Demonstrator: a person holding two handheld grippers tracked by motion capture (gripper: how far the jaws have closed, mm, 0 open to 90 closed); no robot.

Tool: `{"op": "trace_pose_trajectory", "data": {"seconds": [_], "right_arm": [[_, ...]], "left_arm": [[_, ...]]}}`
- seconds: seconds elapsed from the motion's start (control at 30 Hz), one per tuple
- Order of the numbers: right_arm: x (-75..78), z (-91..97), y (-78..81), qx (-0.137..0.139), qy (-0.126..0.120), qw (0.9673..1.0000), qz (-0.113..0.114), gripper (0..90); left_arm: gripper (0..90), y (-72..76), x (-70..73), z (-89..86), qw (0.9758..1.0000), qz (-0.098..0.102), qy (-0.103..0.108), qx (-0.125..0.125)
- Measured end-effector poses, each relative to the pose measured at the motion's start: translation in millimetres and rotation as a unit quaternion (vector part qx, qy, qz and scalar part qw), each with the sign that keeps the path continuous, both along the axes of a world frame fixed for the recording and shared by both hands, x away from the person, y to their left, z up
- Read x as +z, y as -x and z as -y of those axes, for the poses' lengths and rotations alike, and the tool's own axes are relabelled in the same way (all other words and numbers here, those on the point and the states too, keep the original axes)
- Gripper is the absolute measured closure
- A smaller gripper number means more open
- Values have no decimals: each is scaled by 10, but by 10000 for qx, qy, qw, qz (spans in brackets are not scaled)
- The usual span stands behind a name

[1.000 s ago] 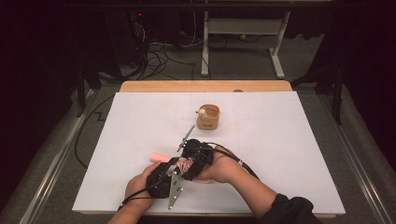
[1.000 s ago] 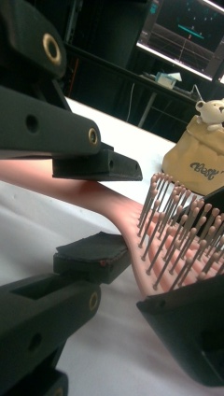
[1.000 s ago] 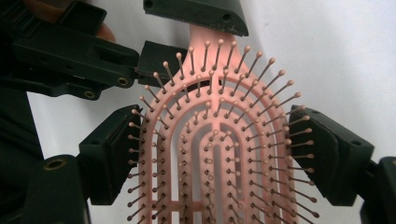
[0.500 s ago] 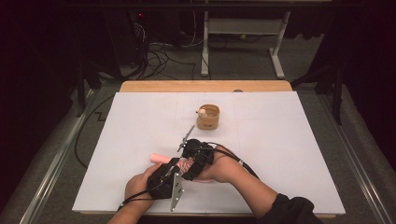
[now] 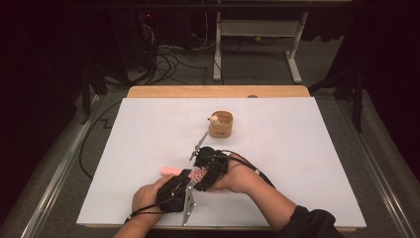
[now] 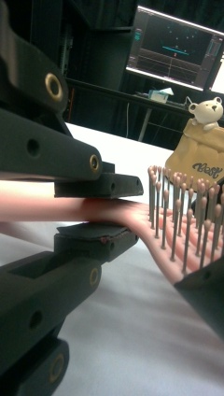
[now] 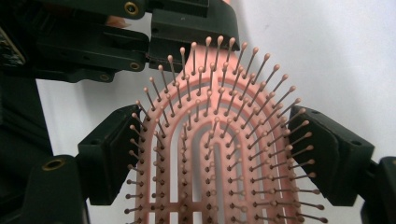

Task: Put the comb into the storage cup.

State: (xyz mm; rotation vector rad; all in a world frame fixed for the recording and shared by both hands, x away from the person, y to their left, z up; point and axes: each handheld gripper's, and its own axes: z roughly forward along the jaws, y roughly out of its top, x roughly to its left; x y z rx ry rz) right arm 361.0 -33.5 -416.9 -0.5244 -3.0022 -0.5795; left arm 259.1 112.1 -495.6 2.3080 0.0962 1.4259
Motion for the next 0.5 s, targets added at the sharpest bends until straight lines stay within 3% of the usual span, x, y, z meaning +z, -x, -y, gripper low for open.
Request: {"op": "trace_pose_trajectory", "data": {"seconds": [0.23, 0.33, 0.37, 0.4, 0.43, 0.5], "right_arm": [[29, 16, -4, 5, -42, 10000, -36, 193], [42, 14, -4, 20, -52, 10000, 9, 142], [52, 15, -9, 4, -41, 10000, 17, 116], [63, 17, -17, -26, -60, 10000, 37, 90], [79, 21, -23, -53, -70, 10000, 23, 74], [103, 31, -30, -61, -103, 9999, 16, 40]], "left_arm": [[792, -5, 10, -4, 10000, 8, 15, -8], [795, -9, -1, -3, 10000, 1, -25, -14], [795, 0, 20, -6, 9994, 16, -333, 38], [795, -5, -24, 11, 9999, 10, -105, -50], [796, 7, 1, 7, 9992, 34, -393, 6], [796, 11, 4, 10, 9991, 47, -422, 9]]}}
